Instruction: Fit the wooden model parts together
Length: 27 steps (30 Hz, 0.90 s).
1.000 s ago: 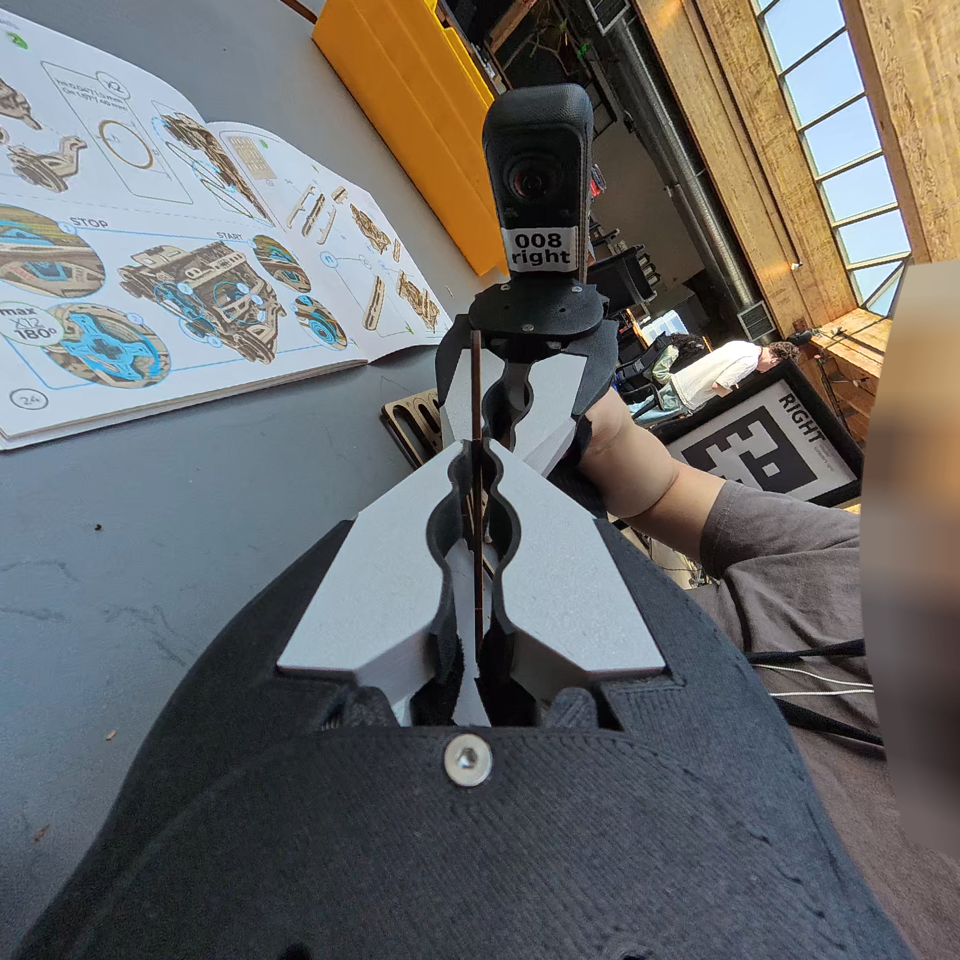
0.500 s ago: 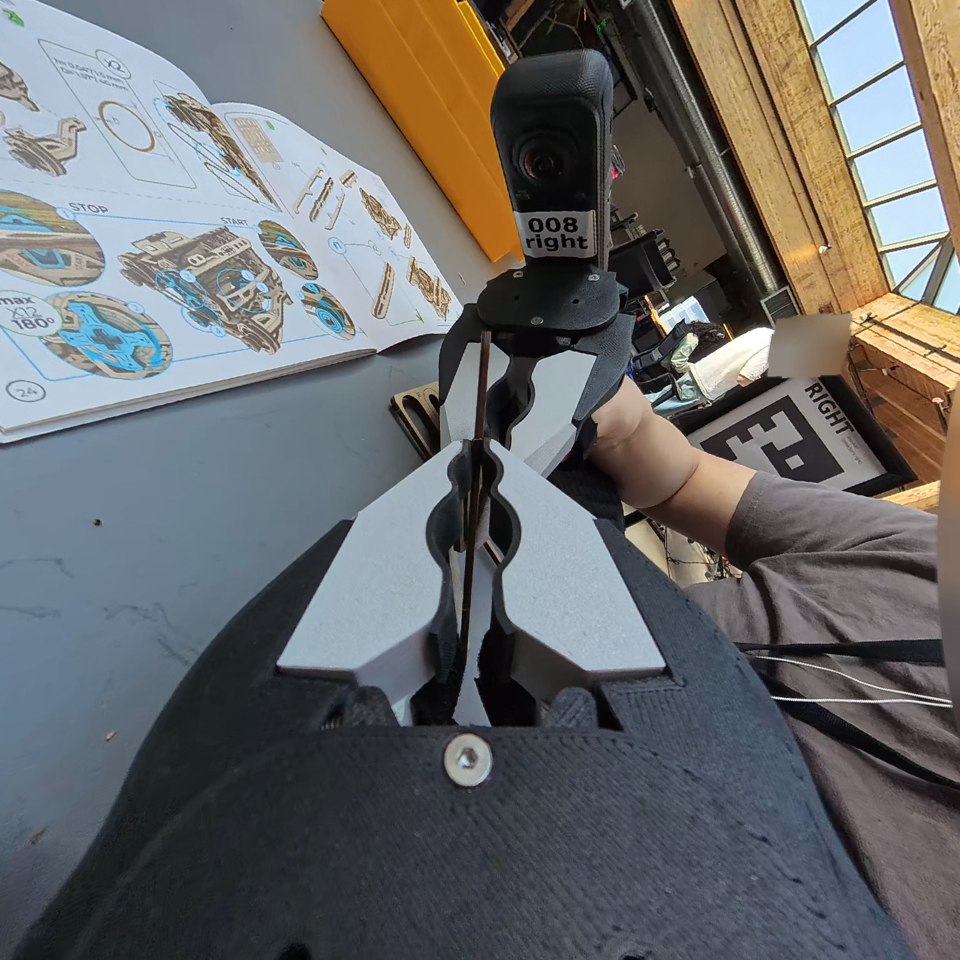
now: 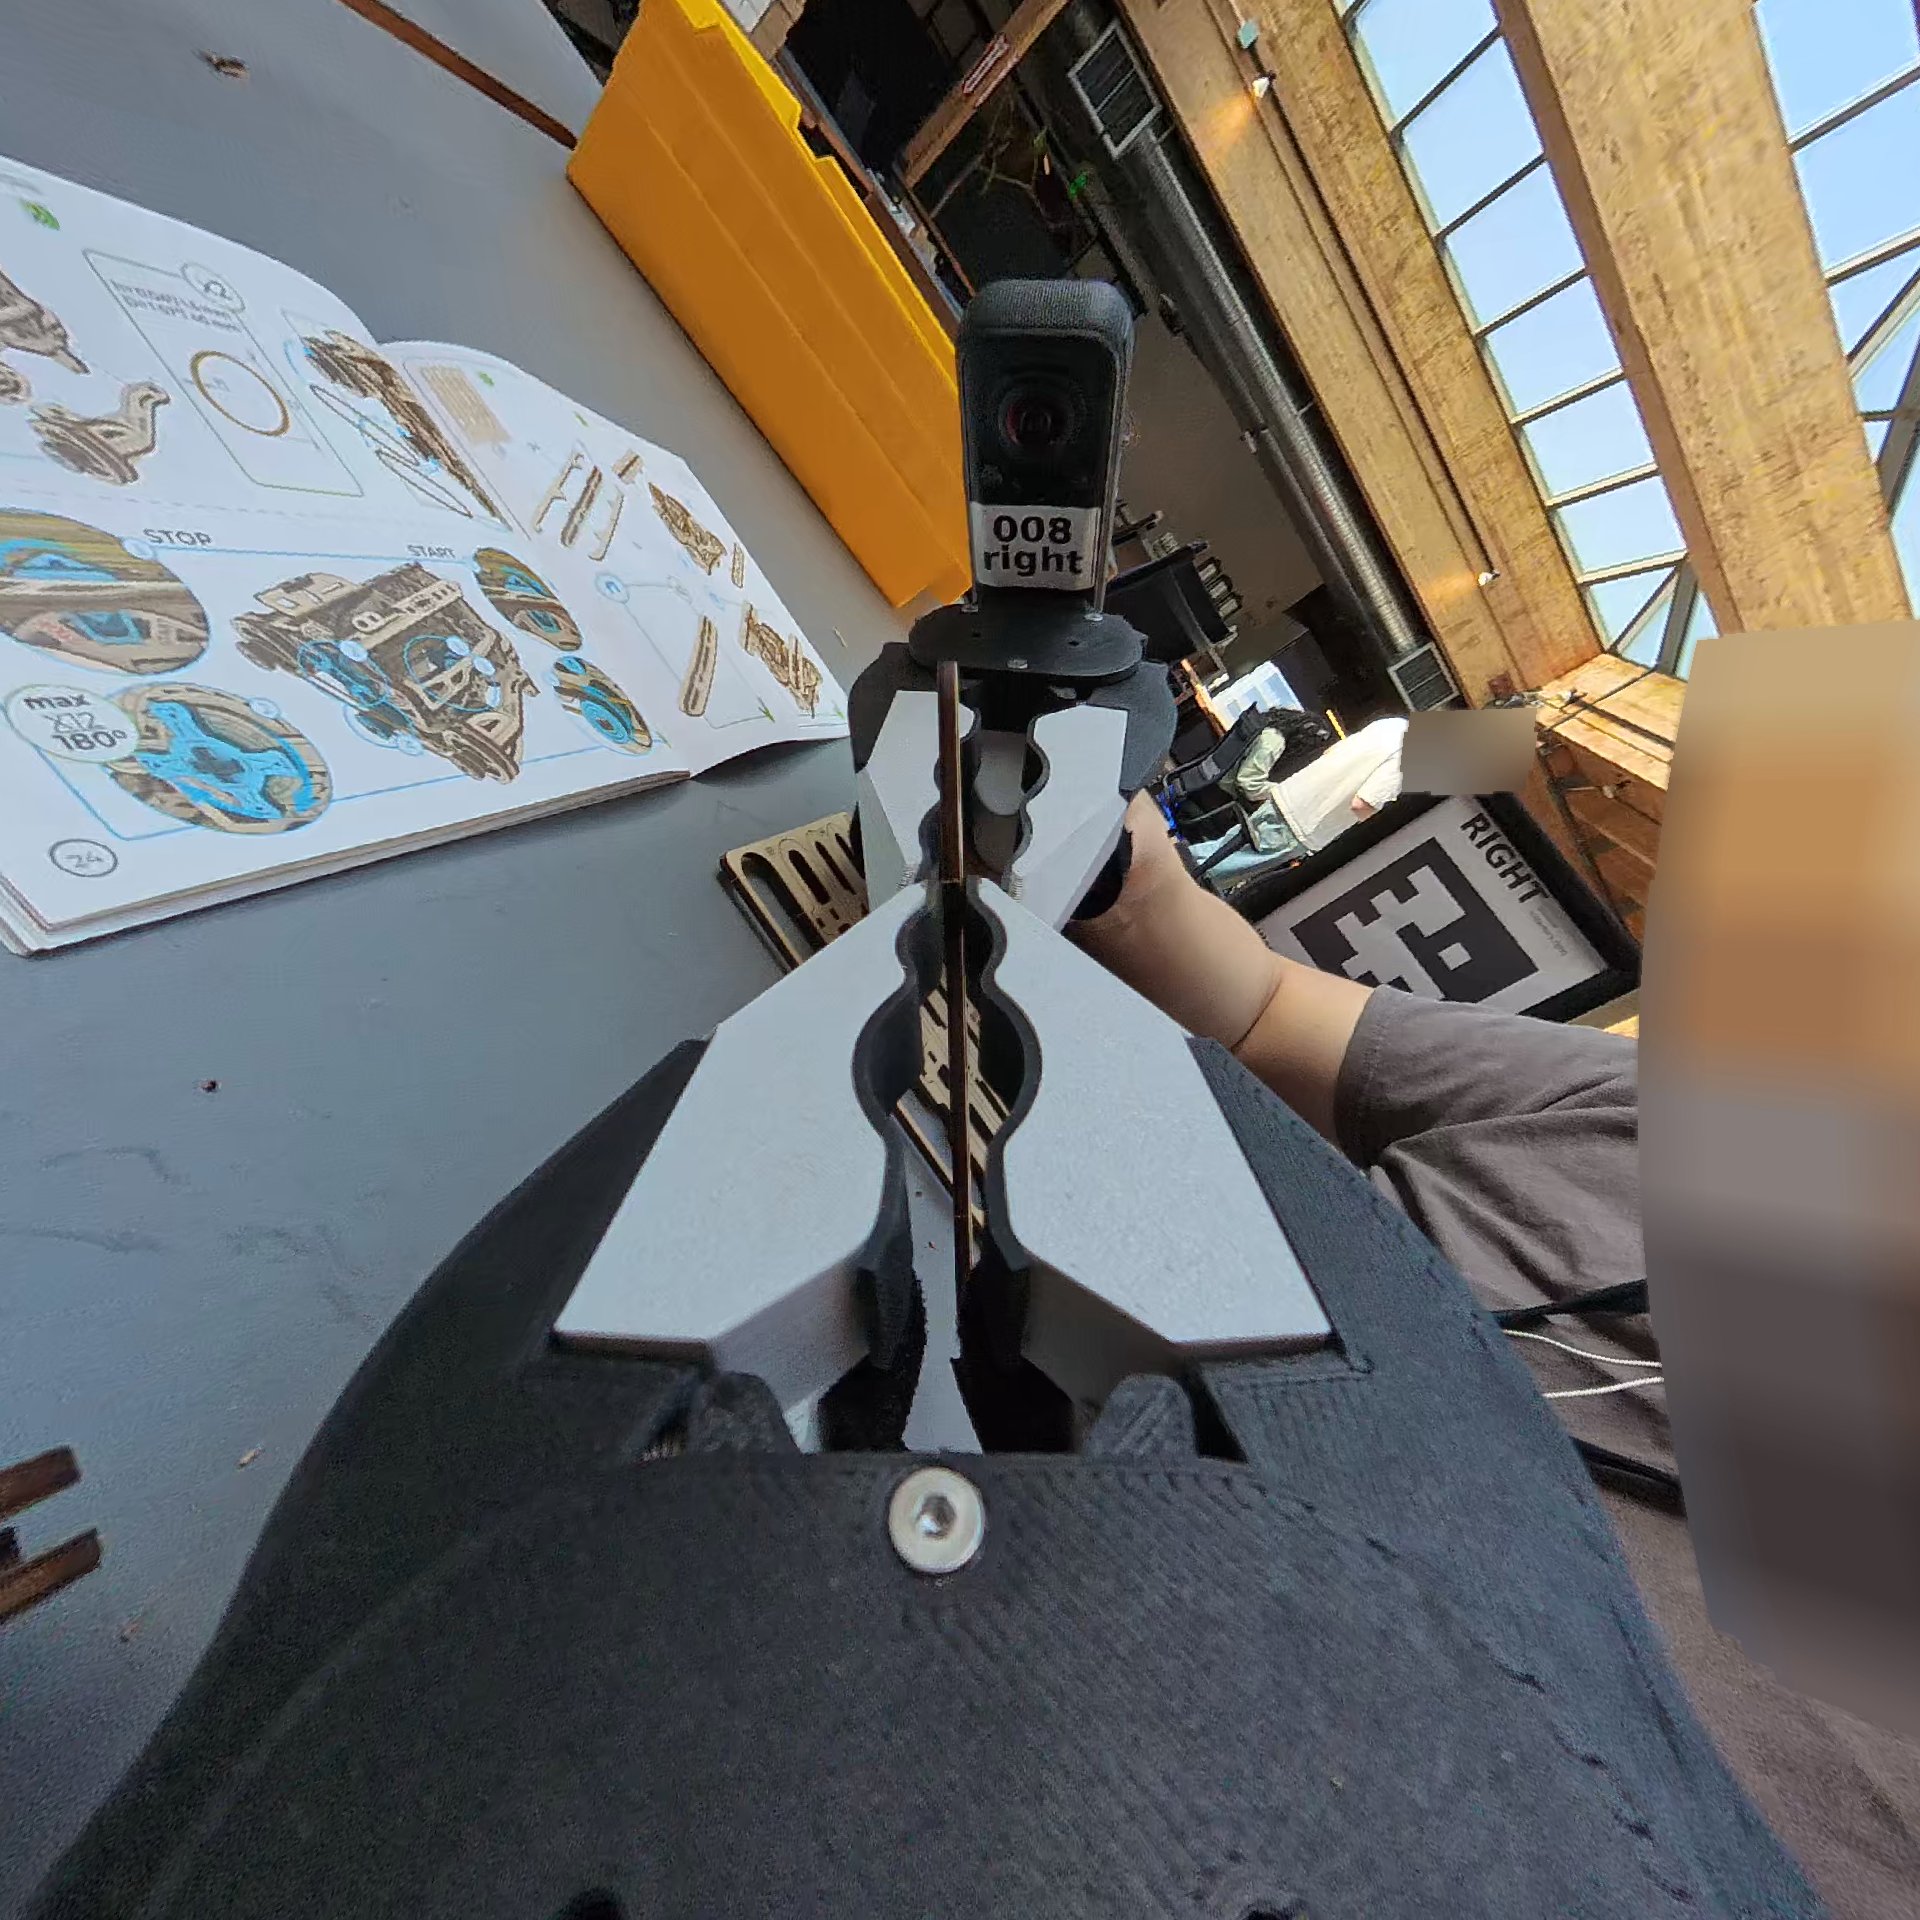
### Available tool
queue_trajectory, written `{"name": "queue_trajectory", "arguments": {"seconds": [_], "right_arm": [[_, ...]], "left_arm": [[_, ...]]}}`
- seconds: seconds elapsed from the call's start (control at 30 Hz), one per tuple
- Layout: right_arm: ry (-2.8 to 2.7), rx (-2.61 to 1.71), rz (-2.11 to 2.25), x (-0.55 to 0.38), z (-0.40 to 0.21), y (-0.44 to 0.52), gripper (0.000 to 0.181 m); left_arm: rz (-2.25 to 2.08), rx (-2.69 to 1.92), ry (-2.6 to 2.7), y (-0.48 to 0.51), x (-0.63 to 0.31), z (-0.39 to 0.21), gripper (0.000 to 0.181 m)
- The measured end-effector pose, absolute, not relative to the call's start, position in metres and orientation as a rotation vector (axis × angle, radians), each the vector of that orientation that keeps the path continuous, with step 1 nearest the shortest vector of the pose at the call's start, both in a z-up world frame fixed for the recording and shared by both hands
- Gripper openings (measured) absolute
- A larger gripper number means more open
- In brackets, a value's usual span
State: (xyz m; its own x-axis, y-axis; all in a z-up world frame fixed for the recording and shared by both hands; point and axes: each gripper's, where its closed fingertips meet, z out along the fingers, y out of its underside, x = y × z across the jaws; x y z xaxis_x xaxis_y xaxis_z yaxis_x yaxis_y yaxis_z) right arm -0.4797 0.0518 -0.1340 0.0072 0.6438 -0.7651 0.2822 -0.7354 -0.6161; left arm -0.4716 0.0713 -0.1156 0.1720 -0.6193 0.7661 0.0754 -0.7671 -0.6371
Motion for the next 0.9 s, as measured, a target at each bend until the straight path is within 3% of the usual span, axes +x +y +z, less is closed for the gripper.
{"name": "queue_trajectory", "arguments": {"seconds": [0.13, 0.37, 0.67, 0.77, 0.9], "right_arm": [[-1.037, -1.920, 1.602, -0.470, -0.130, 0.064, 0.015], [-1.366, -2.027, 0.831, -0.477, -0.182, 0.064, 0.022], [-1.514, -1.925, 0.547, -0.476, -0.189, 0.065, 0.010], [-1.293, -1.753, 0.270, -0.432, -0.122, 0.119, 0.008], [-0.640, -1.684, -0.152, -0.219, 0.012, 0.204, 0.006]], "left_arm": [[-1.696, -1.777, 0.514, 0.069, -0.486, -0.086, 0.000], [-1.635, -1.647, 0.542, 0.068, -0.499, -0.060, 0.000], [-1.650, -1.668, 0.534, 0.069, -0.493, -0.067, 0.000], [-1.670, -1.618, 0.506, 0.069, -0.499, -0.057, 0.000], [-1.672, -1.576, 0.527, 0.064, -0.498, -0.047, 0.000]]}}
